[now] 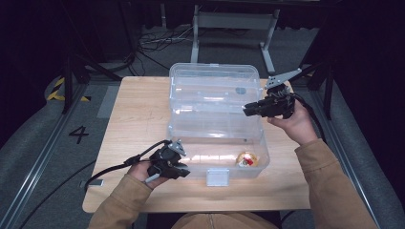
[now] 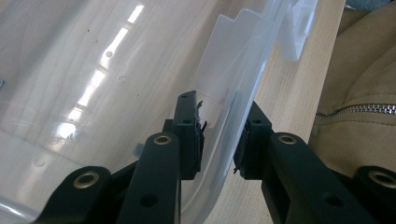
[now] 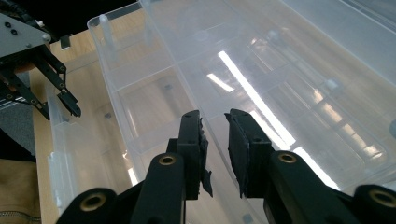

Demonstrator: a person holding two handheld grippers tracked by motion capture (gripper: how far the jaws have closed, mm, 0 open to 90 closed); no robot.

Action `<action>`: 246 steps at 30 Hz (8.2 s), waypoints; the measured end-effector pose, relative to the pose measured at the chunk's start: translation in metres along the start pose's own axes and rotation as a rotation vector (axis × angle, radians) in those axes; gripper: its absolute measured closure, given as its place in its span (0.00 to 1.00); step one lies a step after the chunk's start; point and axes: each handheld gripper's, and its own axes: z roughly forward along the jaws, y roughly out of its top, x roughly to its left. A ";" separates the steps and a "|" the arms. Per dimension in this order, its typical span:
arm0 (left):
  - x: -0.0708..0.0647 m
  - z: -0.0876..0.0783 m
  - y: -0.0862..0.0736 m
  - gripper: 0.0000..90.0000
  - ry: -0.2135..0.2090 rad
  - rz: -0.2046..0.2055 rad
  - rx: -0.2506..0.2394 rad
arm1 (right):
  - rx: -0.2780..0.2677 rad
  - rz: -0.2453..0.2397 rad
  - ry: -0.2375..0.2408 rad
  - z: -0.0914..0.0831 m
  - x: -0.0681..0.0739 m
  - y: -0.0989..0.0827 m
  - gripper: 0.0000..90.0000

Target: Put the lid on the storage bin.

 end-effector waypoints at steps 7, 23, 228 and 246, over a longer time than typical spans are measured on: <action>0.000 0.000 0.000 0.82 0.000 -0.001 -0.003 | -0.005 -0.011 -0.003 -0.003 0.007 -0.003 0.83; 0.000 0.000 -0.001 0.82 -0.002 0.002 -0.007 | -0.012 -0.028 -0.007 -0.008 0.021 -0.010 0.84; 0.021 -0.119 0.004 0.95 0.130 -0.214 -0.627 | 0.151 -0.129 0.077 -0.008 0.072 -0.043 0.89; 0.021 -0.118 0.004 0.99 0.150 -0.215 -0.594 | 0.069 -0.128 0.089 -0.028 0.074 -0.046 0.95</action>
